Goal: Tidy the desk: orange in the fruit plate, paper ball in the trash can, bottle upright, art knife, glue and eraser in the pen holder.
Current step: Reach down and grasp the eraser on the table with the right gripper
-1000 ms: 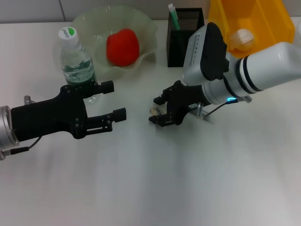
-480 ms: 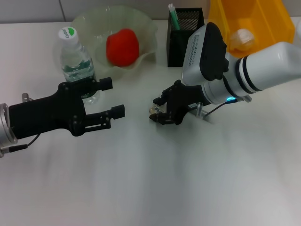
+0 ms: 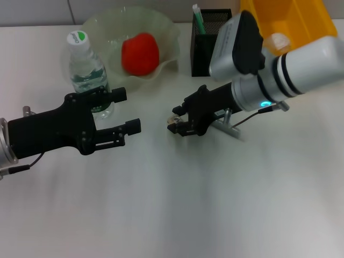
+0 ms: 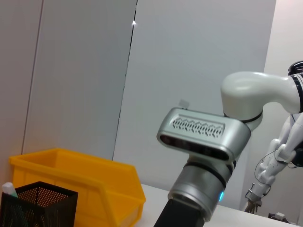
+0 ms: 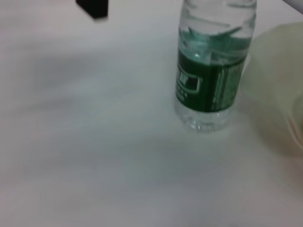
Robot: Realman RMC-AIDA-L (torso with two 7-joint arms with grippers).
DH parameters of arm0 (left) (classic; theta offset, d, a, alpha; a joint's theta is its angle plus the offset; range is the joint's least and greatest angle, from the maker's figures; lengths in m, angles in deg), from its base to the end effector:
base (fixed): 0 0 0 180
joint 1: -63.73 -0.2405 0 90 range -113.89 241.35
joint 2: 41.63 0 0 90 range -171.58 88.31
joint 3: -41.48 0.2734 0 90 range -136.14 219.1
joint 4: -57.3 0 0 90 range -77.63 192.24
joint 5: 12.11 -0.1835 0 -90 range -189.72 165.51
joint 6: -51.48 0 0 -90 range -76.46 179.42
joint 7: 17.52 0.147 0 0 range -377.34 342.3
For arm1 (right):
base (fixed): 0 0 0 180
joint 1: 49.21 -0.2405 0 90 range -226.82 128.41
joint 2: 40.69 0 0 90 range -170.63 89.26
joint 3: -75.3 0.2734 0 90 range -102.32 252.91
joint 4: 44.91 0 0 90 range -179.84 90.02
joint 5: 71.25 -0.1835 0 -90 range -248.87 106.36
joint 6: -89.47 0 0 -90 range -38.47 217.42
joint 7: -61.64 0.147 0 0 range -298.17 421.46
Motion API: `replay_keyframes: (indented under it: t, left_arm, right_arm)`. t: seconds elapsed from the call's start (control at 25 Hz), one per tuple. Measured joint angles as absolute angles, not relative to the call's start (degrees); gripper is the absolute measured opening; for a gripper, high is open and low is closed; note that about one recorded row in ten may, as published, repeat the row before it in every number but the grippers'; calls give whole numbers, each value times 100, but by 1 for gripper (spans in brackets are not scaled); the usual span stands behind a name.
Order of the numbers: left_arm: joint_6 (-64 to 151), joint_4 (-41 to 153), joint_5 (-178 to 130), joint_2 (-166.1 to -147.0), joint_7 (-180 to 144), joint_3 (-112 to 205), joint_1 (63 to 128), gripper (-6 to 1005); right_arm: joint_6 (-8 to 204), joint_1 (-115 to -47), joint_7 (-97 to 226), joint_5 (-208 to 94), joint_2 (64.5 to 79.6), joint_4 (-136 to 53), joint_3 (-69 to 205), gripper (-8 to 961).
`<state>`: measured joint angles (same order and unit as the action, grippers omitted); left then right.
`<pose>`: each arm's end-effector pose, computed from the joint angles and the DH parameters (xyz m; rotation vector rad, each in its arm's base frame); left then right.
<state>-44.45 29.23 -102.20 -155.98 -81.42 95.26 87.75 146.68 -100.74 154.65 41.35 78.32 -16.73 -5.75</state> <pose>-0.2632 0.2817 0.0016 -2.6729 -0.4134 -1.0282 0.1794 0.3851 -0.1028 -2.9276 0.2860 -0.0279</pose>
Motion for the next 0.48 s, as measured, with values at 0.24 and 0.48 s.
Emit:
replay_keyframes:
  t: [0.24,0.48]
  left_arm:
    - [-4474,2918,-10213,-15598,-8139,9527,8772,798]
    - [-4482,2915,-10210,-15598,-8114,9527,8772,798]
  right_arm:
    - [15394,-9628,16806,5050,7793,-206,-415,406]
    - [16052,-9320,17342,5362,7787,815,248,403]
